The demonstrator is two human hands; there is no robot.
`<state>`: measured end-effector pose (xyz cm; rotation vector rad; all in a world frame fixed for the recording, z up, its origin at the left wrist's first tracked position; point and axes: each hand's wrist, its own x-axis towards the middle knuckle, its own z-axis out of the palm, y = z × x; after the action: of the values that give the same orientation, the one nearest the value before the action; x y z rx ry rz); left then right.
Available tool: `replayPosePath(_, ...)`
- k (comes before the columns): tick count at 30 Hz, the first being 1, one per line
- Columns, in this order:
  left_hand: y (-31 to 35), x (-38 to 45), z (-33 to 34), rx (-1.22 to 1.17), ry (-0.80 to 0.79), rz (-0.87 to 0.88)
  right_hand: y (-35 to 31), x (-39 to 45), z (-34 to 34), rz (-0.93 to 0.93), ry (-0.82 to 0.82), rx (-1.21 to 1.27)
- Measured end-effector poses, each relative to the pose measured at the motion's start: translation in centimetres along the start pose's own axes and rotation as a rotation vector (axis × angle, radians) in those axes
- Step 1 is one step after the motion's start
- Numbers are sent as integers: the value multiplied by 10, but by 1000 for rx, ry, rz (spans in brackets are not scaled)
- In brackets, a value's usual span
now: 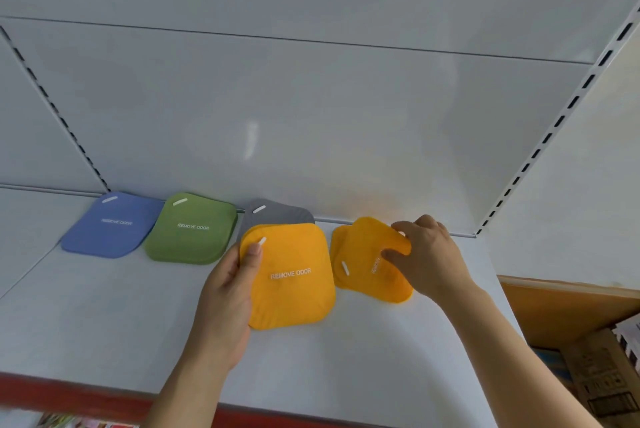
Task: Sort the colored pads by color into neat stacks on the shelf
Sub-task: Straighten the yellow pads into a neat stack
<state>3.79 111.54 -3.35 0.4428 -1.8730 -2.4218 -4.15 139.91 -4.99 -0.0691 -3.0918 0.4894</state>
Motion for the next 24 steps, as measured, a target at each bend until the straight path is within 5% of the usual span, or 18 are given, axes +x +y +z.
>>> replayPosePath(6, -2, 6, 2, 4, 14, 21, 0, -31, -50, -162, 139, 271)
replayPosePath(13, -1, 6, 31, -100, -62, -65, -22, -65, -57, -30, 165, 1087)
replayPosePath(24, -23, 11, 42, -168, -230, -270, -41, -84, 10, 32, 113, 1035)
